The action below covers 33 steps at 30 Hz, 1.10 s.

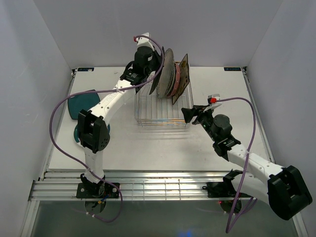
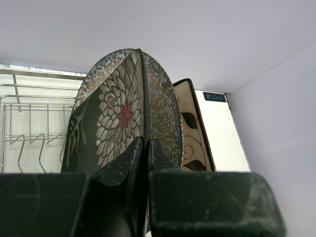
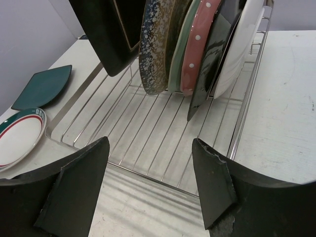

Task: Load the plates into the dish rack
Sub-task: Insert the plate into the dish rack.

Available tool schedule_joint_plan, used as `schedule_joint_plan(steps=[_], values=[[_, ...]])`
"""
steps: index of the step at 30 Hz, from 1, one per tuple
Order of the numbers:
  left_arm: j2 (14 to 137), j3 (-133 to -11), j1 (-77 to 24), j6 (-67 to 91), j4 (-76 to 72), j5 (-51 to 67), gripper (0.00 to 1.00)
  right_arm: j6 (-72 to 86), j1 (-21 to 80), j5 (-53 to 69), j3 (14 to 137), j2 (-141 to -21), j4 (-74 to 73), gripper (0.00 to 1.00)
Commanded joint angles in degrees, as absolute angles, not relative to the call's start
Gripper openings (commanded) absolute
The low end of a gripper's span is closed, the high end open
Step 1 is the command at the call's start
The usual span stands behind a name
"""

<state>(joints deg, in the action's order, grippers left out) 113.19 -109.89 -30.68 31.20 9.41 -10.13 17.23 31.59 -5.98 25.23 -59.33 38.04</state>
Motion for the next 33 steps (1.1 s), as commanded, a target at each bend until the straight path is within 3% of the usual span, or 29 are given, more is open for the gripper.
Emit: schedule_joint_plan(steps=[1, 8, 33], values=[[111.27, -114.17, -32.69, 28.31, 1.58, -16.43, 0.00, 15.91, 31.82, -7.21, 25.14, -58.01, 40.61, 0.74], [112.41, -114.87, -35.85, 28.12, 2.72, -25.13, 0.00, 15.82, 31.73, -7.65, 24.87, -57.74, 40.34, 0.74], [115.75, -114.96, -35.95, 34.98, 1.94, -29.80, 0.00, 15.47, 31.73, -9.32, 23.56, -55.11, 39.46, 0.74]])
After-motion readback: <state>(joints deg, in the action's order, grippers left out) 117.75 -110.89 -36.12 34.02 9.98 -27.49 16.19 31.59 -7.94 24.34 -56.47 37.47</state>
